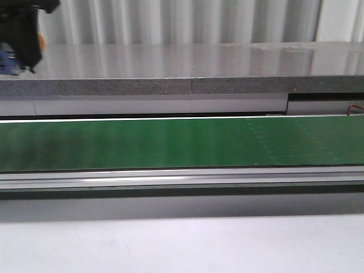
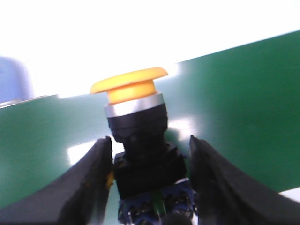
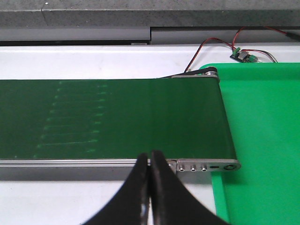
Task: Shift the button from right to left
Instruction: 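Close the left gripper on the button and lift it toward the blue tray, then lower the held button into the blue tray with the left gripper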
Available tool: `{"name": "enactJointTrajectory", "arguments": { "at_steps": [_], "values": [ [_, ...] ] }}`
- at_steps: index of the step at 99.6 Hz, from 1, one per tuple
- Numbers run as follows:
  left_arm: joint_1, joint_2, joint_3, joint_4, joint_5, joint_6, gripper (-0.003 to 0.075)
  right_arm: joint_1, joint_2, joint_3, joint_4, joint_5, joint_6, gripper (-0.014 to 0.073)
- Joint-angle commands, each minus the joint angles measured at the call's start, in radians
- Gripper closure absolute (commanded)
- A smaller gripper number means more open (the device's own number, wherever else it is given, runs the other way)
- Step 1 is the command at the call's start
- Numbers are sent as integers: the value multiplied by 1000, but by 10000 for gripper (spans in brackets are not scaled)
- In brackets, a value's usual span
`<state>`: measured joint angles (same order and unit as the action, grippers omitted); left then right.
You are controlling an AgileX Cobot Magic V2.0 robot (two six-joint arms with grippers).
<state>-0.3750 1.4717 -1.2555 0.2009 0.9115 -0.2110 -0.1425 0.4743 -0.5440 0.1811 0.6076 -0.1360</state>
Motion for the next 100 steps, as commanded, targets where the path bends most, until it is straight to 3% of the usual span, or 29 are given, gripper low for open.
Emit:
{"name": "enactJointTrajectory", "arguments": {
  "at_steps": [1,24,52,73,100],
  "values": [
    [78,-62,-21,12,-13,54,740,1,4,-22,4,-73,-7,661],
    [347,-81,21,10,-52,156,740,1,4,-22,4,-73,-7,661],
    [614,-75,127,-18,-250,199,740,1,4,-22,4,-73,-7,661],
    [692,-75,131,-11,-292,199,740,1,4,-22,4,-73,-7,661],
    [695,-56,135,-11,-316,266,740,1,4,-22,4,-73,-7,661]
  ]
}}
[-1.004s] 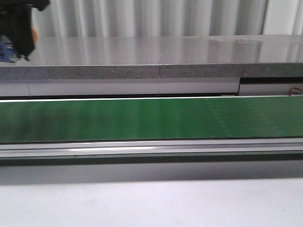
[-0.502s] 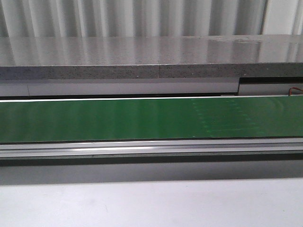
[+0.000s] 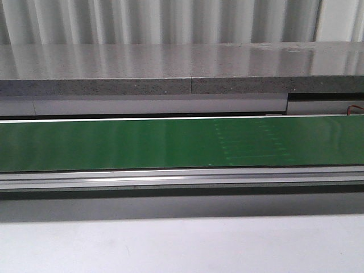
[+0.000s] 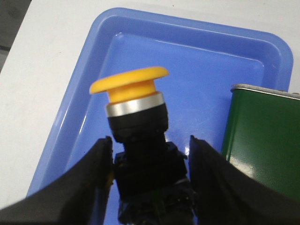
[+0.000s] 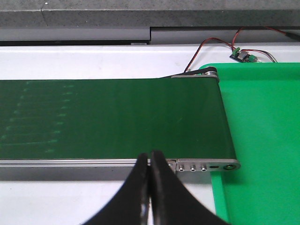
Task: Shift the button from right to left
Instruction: 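Lower the held button into the blue tray with the left gripper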
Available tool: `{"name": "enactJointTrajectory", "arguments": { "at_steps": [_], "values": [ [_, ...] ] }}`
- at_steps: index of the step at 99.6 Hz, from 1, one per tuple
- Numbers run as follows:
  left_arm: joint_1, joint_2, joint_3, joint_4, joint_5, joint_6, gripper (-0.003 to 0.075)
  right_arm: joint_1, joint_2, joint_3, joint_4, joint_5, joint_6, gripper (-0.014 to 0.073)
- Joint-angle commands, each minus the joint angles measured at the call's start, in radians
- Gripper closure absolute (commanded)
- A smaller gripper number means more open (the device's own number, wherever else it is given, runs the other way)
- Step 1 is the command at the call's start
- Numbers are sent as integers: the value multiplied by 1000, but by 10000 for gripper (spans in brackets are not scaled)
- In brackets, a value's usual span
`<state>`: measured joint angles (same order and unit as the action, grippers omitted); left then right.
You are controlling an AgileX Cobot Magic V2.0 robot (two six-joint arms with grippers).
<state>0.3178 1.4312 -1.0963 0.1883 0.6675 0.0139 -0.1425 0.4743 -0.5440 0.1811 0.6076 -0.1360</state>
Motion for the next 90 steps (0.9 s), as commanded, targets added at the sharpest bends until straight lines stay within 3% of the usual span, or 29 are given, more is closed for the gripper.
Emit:
{"name": "enactJointTrajectory", "arguments": {
  "at_steps": [1,31,43,60,90],
  "values": [
    [2,-13,-25,2,-75,46,740,1,4,-22,4,-73,-7,661],
    [9,139,-25,-13,-77,225,740,1,4,-22,4,-73,-7,661],
    [65,179,-25,-161,-91,378,740,1,4,-22,4,-73,-7,661],
    [171,221,-25,-514,-68,749,740,1,4,-22,4,-73,-7,661],
    [241,298,-28,-564,-72,997,740,1,4,-22,4,-73,-7,661]
  ]
}}
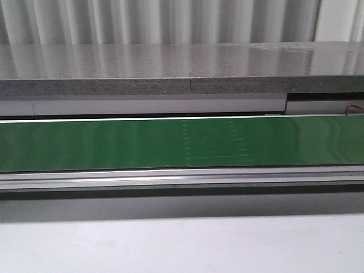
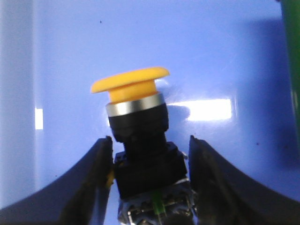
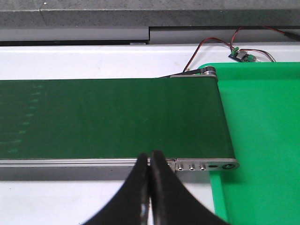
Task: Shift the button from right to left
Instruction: 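Lower the held button into the blue tray with the left gripper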
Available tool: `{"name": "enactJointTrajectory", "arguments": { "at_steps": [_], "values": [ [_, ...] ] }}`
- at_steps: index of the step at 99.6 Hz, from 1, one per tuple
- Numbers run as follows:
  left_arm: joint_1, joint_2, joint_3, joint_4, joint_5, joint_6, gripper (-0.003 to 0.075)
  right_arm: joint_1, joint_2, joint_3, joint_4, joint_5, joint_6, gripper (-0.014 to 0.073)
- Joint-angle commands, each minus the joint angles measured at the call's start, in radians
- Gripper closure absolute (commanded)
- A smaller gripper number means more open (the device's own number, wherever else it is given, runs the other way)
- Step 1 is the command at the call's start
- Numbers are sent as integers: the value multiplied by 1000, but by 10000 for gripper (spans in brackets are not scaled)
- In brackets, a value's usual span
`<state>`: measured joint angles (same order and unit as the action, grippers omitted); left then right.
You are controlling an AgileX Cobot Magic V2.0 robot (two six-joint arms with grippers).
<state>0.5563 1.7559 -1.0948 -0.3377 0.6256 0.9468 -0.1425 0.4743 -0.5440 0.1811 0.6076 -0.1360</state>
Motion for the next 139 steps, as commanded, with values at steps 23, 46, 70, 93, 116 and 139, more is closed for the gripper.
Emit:
{"name": "enactJointTrajectory", "arguments": {
  "at_steps": [23,46,70,93,116,139],
  "values": [
    [3,19,-49,-53,-42,104,740,1,4,-22,4,-73,-7,661],
    [3,63,-82,-113,-7,131,740,1,4,-22,4,-73,-7,661],
    [0,74,-89,-127,-2,146,740,1,4,-22,4,-73,-7,661],
    [-19,80,-89,-130,3,170,739,1,4,-22,4,-73,-7,661],
    [-22,105,-89,-130,30,172,739,1,4,-22,4,-73,-7,661],
    [-22,115,-93,-127,28,181,705,1,4,-22,4,-73,-7,661]
  ]
}}
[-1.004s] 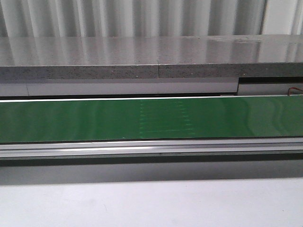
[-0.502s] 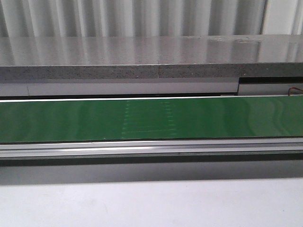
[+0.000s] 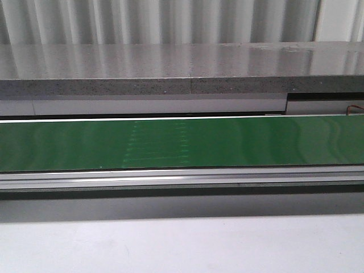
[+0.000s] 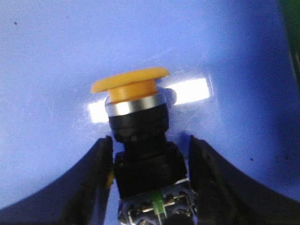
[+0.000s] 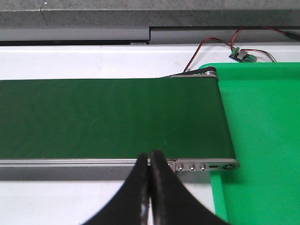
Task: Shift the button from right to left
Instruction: 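Lower the held button into the blue tray with the left gripper, then open the left gripper and raise it off the button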
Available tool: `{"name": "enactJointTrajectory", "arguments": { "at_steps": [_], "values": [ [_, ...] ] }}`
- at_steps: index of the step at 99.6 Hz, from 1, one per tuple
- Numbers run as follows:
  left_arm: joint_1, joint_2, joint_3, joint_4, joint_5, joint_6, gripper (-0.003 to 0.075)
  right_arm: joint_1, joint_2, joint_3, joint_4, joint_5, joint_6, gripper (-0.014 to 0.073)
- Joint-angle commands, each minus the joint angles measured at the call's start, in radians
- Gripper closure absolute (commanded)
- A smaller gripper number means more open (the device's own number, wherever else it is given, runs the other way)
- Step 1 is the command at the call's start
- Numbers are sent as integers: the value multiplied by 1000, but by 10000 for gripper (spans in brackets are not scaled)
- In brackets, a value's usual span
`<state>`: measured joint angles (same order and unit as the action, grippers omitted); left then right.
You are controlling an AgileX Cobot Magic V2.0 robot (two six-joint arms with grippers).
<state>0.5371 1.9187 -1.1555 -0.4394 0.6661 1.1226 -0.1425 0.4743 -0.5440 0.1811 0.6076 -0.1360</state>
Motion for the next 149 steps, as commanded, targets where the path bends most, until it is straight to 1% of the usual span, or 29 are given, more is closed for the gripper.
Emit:
{"name": "enactJointTrajectory", "arguments": {
  "at_steps": [1,9,19,26,33,61,66,95,106,117,122,139,149],
  "values": [
    [-3,-48,-32,-26,-12,5,694,1,4,-22,4,-73,-7,661],
    [-3,-48,-39,-26,-12,7,614,1,4,-22,4,-73,-7,661],
    [-3,-48,-41,-26,-12,7,475,1,4,-22,4,-73,-7,661],
    [-3,-48,-41,-26,-14,7,396,1,4,-22,4,-73,-7,661],
    [-3,-48,-41,-26,-17,7,342,1,4,-22,4,-73,-7,661],
    [-3,-48,-41,-29,-21,5,173,1,4,-22,4,-73,-7,661],
    [-3,-48,-41,-29,-21,5,160,1,4,-22,4,-73,-7,661],
    [-1,-91,-56,-36,-40,5,162,1,4,-22,4,-73,-7,661],
    [-1,-128,-87,-92,-32,5,162,1,4,-22,4,-73,-7,661],
    [-1,-172,-108,-202,-22,5,163,1,4,-22,4,-73,-7,661],
    [-6,-196,-108,-230,-27,7,163,1,4,-22,4,-73,-7,661],
    [-62,-281,-108,-244,-68,7,163,1,4,-22,4,-73,-7,661],
    [-124,-337,-108,-258,-80,7,163,1,4,-22,4,-73,-7,661]
  ]
}}
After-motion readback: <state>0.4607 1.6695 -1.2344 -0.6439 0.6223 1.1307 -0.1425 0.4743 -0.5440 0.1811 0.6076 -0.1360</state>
